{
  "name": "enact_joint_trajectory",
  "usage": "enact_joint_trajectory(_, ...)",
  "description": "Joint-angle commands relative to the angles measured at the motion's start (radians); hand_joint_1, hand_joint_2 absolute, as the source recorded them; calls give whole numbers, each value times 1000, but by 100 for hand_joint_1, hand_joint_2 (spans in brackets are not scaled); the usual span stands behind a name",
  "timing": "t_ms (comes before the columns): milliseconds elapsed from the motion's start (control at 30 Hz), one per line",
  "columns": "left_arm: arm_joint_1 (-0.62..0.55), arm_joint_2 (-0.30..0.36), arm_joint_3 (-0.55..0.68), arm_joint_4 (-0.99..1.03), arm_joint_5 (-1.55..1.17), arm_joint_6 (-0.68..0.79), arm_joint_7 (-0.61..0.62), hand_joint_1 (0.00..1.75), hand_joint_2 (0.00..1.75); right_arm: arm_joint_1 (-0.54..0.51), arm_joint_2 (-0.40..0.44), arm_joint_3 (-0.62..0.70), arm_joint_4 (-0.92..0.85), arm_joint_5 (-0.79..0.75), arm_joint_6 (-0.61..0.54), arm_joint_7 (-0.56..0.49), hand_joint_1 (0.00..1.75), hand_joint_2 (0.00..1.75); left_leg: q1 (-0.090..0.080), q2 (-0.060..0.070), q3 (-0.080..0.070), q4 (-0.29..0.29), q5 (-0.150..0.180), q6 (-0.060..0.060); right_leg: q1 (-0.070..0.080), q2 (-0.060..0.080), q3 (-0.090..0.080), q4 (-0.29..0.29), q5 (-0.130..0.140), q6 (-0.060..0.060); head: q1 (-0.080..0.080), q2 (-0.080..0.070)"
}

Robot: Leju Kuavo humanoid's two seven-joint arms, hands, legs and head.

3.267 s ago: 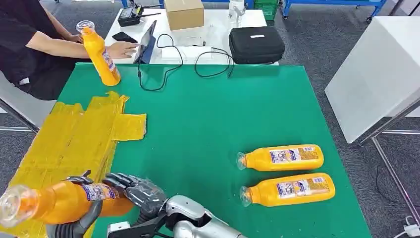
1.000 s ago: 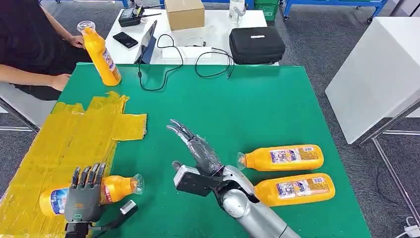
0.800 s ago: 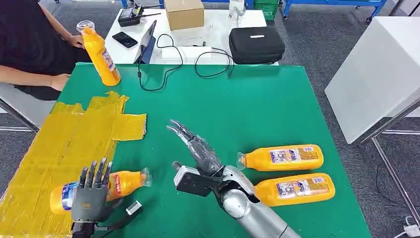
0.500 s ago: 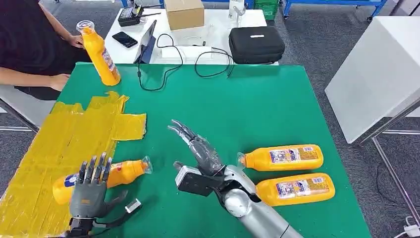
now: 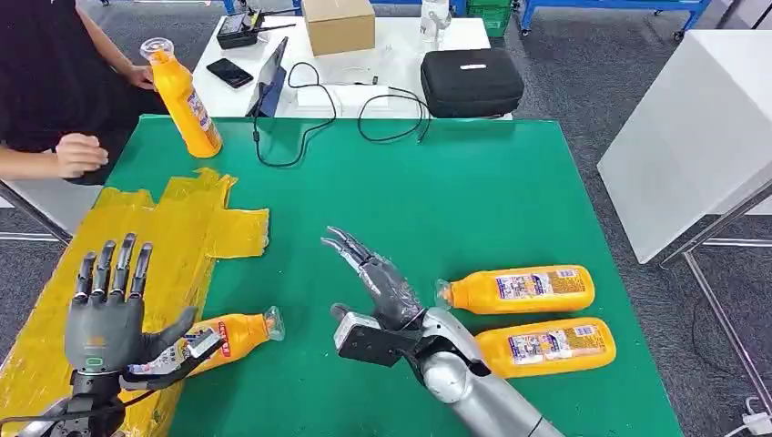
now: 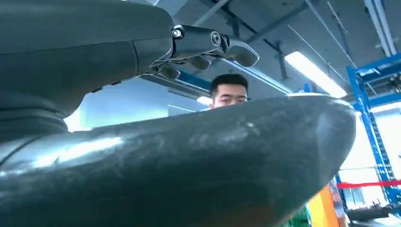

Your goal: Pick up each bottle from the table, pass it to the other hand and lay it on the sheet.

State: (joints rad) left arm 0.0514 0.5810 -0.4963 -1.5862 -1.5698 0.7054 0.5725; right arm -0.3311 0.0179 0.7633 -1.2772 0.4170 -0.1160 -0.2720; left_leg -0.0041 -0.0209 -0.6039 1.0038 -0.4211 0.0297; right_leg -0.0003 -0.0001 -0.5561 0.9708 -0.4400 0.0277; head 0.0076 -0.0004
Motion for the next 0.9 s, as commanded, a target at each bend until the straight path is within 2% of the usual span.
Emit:
enact_joint_trajectory(33, 132, -841, 857, -140, 827, -7, -1271, 0, 0, 90, -58, -7, -84, 142, -82, -18, 0, 175, -1, -6, -2, -1, 2, 1, -1, -7, 2, -3, 0, 2, -3, 0)
enact_joint_trajectory(67, 164, -794, 746, -142, 1038, -7, -1271, 0, 0, 138, -93, -14, -121, 199, -89, -10, 0, 175, -4, -1, 2, -2, 1, 1, -4, -3, 0, -3, 1, 3, -6, 0)
enact_joint_trajectory(100, 189, -761, 687, -173, 1142, -7, -1271, 0, 0, 197, -120, -43, -167, 231, -99, -17, 0, 175, -7, -1, 6, -1, -1, 1, -7, -3, 2, -4, -2, 4, -8, 0)
enact_joint_trajectory(133, 214, -759, 644, -263, 1263, -63, -1271, 0, 0, 282, -159, -85, -236, 285, -118, -38, 0, 175, -3, -5, 3, 0, 0, 3, -3, -3, -4, -5, -2, 2, 4, 0)
enact_joint_trajectory(167, 224, -775, 634, -328, 1357, -127, -1271, 0, 0, 345, -183, -117, -290, 336, -148, -50, 0, 175, 2, 0, 1, 0, -2, 1, 0, 2, -2, -5, -1, 0, 20, 0)
enact_joint_trajectory(200, 247, -807, 638, -367, 1383, -202, -1271, 0, 0, 444, -215, -158, -380, 395, -176, -46, 0, 175, 1, 3, 5, -1, -7, -2, 0, 2, 8, -8, -1, 1, 18, 0)
enact_joint_trajectory(267, 269, -841, 639, -384, 1423, -286, -1271, 0, 0, 539, -266, -185, -472, 440, -213, -3, 0, 175, -3, 3, 3, 2, -7, 0, -2, 1, 4, -5, -2, 4, 11, 0)
enact_joint_trajectory(300, 278, -862, 644, -391, 1436, -330, -1271, 0, 0, 599, -306, -197, -537, 484, -242, 43, 0, 175, -4, 0, 7, 2, -8, 0, -3, -2, 7, -5, -5, 4, 10, 0)
enact_joint_trajectory(333, 292, -877, 644, -402, 1446, -352, -1271, 0, 0, 694, -361, -254, -633, 551, -315, 154, 0, 175, -3, -1, 3, 3, -8, 2, -3, -2, 4, -5, -4, 4, 13, 0)
enact_joint_trajectory(367, 303, -885, 641, -414, 1441, -355, -1271, 0, 0, 767, -435, -274, -722, 536, -332, 171, 0, 175, -5, -9, 3, 3, -8, 3, -4, -8, 2, -4, -8, 6, 12, 0)
enact_joint_trajectory(400, 308, -885, 639, -419, 1441, -354, -1271, 0, 0, 805, -467, -289, -761, 528, -341, 175, 0, 175, -4, -14, 5, 4, -10, 4, -4, -13, 4, -4, -12, 8, 12, 0)
enact_joint_trajectory(500, 308, -885, 639, -419, 1441, -354, -1271, 0, 0, 805, -467, -289, -761, 528, -341, 175, 0, 175, -7, -9, 1, 2, -11, 7, -6, -7, -4, -4, -8, 7, 11, 0)
enact_joint_trajectory(567, 308, -885, 639, -419, 1441, -354, -1271, 0, 0, 805, -467, -289, -761, 528, -341, 175, 0, 175, -6, -4, 2, 2, -13, 6, -5, -3, 6, -4, -8, 7, 12, 0)
enact_joint_trajectory(667, 308, -885, 639, -419, 1441, -354, -1271, 0, 0, 805, -467, -289, -761, 528, -341, 175, 0, 175, -7, 2, 5, 2, -12, 6, -5, 0, 6, -4, -7, 6, 11, 0)
enact_joint_trajectory(800, 308, -885, 639, -419, 1441, -354, -1271, 0, 0, 805, -467, -289, -761, 528, -341, 175, 0, 175, -6, 0, 8, 2, -12, 5, -4, -1, 8, -4, -7, 6, 11, 0)
enact_joint_trajectory(833, 303, -882, 651, -418, 1449, -355, -1271, 0, 0, 786, -454, -297, -768, 536, -330, 207, 0, 175, -4, 1, 8, 2, -12, 5, -3, -1, 8, -5, -7, 6, 11, 0)
enact_joint_trajectory(900, 312, -889, 666, -424, 1455, -361, -1271, 0, 0, 862, -496, -351, -846, 546, -370, 243, 0, 175, -4, 2, 9, 1, -12, 5, -3, 1, 8, -5, -7, 6, 11, 0)
